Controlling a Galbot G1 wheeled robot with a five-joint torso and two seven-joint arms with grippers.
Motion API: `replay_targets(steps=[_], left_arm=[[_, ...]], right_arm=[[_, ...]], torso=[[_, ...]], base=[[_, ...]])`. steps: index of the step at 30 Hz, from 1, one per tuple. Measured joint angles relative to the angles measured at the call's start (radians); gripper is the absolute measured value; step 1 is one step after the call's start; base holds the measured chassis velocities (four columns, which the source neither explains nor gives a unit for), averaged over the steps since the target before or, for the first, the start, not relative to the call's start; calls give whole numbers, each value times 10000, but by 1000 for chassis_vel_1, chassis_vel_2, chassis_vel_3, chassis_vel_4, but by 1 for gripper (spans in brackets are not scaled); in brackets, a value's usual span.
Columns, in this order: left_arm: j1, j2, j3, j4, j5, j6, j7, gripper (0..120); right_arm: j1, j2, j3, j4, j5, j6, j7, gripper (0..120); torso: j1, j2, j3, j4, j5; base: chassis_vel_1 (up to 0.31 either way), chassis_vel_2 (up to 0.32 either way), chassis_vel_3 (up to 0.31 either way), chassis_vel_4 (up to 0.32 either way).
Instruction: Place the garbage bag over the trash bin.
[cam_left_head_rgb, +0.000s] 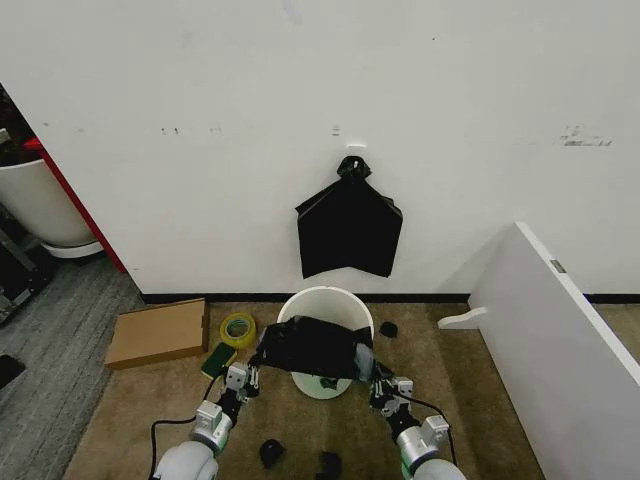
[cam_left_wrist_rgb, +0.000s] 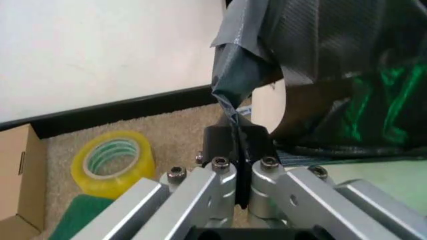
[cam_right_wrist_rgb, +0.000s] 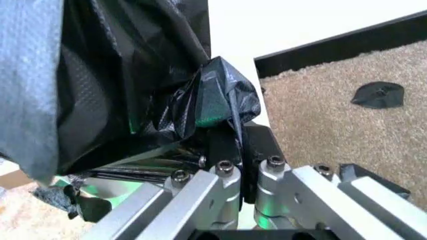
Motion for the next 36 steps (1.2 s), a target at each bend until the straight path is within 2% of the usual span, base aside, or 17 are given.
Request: replay_targets(steps=[7, 8, 11, 14, 15, 20, 21, 24, 26, 29, 32, 36], left_arm=[[133, 46, -29, -156, -239, -75, 226, 0], [165, 57, -32, -190, -262, -74, 235, 4], [276, 98, -74, -430, -279, 129, 251, 16], [354, 153, -121, -602, -261, 351, 312, 22], [448, 259, -180, -797, -227, 607, 434, 30], [673, 587, -338, -1101, 29, 1014, 947, 43], [765, 715, -386, -1176, 157, 1101, 1212, 50], [911, 923, -456, -1214, 437, 1079, 1971, 63], [928, 964, -468, -1209, 501, 1045, 2175, 66], [828, 1079, -501, -1040, 730, 815, 2985, 79], [656, 1125, -537, -960, 751, 659, 3331, 91], [575, 1208, -578, -967, 761, 506, 3561, 98]], right_arm=[[-329, -157, -29, 459, -408, 192, -201, 0], [-423, -216, -29, 598, -541, 238, -242, 1], [-679, -483, 115, 850, -1080, 337, -404, 15], [-782, -620, 231, 866, -1377, 384, -589, 21], [-904, -780, 383, 861, -1748, 511, -926, 28], [-1106, -1065, 715, 697, -2424, 752, -1992, 43], [-1156, -1139, 901, 560, -2739, 847, -2473, 50], [-1195, -1184, 1171, 319, -3256, 1119, -3109, 63], [-1202, -1185, 1199, 305, -3328, 1158, -3164, 65], [-1226, -1149, 1229, 302, -3551, 1327, -3226, 79], [-1227, -1102, 1253, 379, -3716, 1543, -3394, 91], [-1230, -1122, 1397, 488, -3841, 1755, -3859, 99]], torso=[[-1, 0, -1, 0, 0], [0, 0, 0, 0, -1], [0, 0, -1, 0, 0], [0, 0, -1, 0, 0], [0, 0, -1, 0, -1], [0, 0, -1, 0, 0], [0, 0, -1, 0, 1], [0, 0, -1, 1, 0], [0, 0, -1, 1, 0], [0, 0, -1, 0, 0], [0, 0, -1, -1, 1], [0, 0, -1, 0, -1]], base=[[0, 0, 0, 0], [0, 0, 0, 0], [0, 0, 0, 0], [0, 0, 0, 0], [0, 0, 0, 0], [0, 0, 0, 0], [0, 0, 0, 0], [0, 0, 0, 0], [0, 0, 0, 0], [0, 0, 0, 0], [0, 0, 0, 0], [0, 0, 0, 0]])
